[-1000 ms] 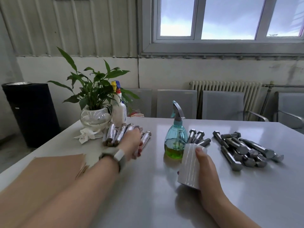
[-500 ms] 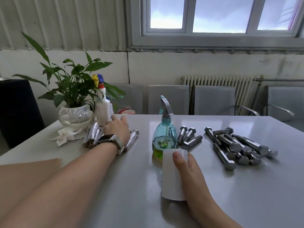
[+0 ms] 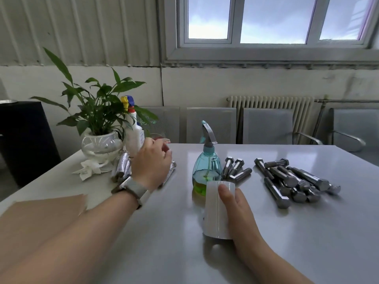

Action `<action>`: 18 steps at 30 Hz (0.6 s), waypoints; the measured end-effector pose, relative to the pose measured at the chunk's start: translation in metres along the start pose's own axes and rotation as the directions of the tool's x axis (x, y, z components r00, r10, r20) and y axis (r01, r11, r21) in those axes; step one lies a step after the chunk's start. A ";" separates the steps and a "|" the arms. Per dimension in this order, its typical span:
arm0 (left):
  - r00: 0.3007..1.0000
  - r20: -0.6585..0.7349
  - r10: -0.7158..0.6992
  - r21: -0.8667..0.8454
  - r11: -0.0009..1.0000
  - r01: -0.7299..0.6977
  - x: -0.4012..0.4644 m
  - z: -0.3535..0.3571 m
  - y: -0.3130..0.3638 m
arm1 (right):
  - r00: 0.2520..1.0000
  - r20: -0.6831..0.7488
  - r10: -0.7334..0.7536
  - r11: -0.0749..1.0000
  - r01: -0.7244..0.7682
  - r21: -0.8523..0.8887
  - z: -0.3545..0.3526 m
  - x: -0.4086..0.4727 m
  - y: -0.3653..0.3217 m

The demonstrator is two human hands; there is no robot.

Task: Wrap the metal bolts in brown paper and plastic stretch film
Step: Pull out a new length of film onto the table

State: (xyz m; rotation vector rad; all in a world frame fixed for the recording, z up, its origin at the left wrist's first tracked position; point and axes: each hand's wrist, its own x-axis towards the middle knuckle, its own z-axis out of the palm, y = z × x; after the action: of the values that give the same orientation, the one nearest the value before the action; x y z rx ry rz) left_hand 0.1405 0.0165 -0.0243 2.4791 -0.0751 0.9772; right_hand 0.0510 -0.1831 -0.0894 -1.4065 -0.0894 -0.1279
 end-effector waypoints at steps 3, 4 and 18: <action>0.989 0.147 -0.018 -0.334 0.940 0.066 -0.042 -0.019 0.023 | 1.000 -0.026 0.013 1.000 -0.012 0.028 0.001 -0.002 -0.004; 0.972 0.234 -0.030 -0.428 0.894 0.130 -0.059 -0.020 0.029 | 0.999 -0.038 0.012 0.999 -0.010 0.035 0.000 -0.003 -0.004; 0.957 0.281 0.075 -0.506 0.859 0.081 -0.126 -0.006 0.051 | 0.982 -0.069 -0.174 0.984 0.170 -0.056 -0.003 0.001 -0.002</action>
State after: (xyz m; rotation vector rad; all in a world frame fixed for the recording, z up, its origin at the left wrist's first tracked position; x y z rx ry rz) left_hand 0.0317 -0.0411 -0.0827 2.0935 -0.3785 0.4897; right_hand 0.0516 -0.1862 -0.0881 -1.4416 -0.1479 -0.3270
